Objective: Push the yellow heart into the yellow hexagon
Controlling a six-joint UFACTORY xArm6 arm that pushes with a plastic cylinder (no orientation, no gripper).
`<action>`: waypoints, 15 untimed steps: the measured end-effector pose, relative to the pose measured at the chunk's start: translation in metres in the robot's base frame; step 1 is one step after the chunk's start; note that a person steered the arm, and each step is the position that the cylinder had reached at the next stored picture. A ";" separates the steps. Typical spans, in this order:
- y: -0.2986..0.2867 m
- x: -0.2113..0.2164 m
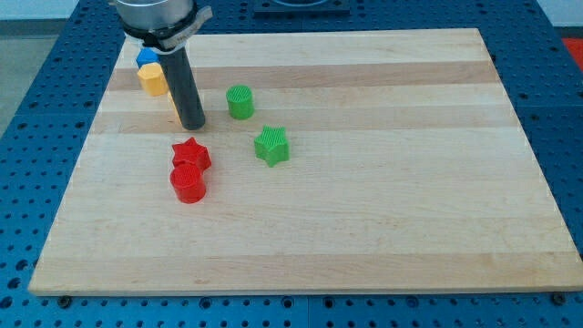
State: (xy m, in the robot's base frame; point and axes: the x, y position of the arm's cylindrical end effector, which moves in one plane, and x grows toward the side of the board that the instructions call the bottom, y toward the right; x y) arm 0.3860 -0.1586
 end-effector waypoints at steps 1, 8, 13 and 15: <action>-0.009 -0.006; -0.048 -0.040; -0.100 0.023; -0.116 0.011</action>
State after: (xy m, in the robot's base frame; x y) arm 0.3968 -0.2744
